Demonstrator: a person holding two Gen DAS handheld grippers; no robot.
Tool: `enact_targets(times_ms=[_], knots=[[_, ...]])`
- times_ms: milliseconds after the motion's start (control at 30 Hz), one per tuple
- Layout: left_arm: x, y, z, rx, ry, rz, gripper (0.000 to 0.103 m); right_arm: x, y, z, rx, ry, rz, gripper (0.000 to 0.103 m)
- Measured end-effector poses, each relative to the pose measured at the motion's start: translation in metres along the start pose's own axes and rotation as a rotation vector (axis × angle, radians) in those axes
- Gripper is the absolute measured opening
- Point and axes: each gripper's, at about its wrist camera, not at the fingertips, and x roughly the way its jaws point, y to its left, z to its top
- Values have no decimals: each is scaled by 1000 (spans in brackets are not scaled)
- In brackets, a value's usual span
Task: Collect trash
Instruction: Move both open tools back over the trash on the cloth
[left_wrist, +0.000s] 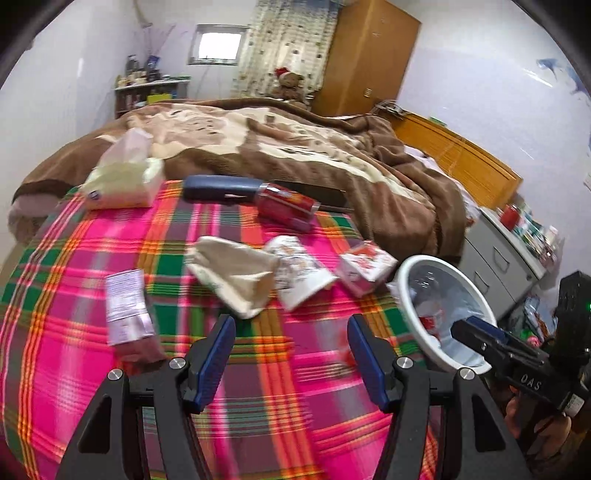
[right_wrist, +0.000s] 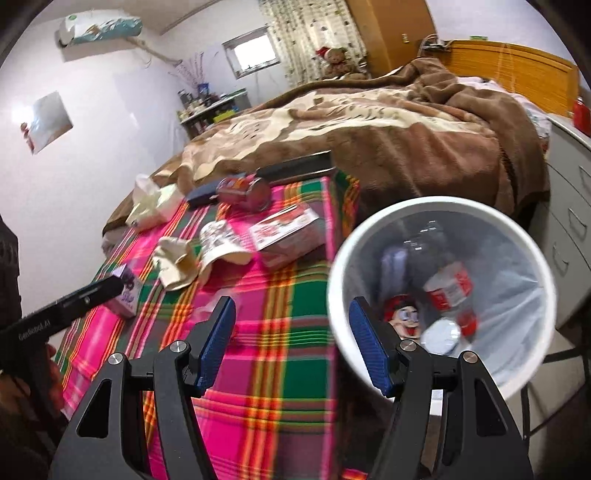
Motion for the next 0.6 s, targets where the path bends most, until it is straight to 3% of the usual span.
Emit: enact_targets(times_ms=[300,600], knots=[[-4,51,-2,-76,-3,66,63,23,31,0,-40,43,36,65],[0,94,-1,-136,1,112,65,51,55,-1,-86,103,12,65]])
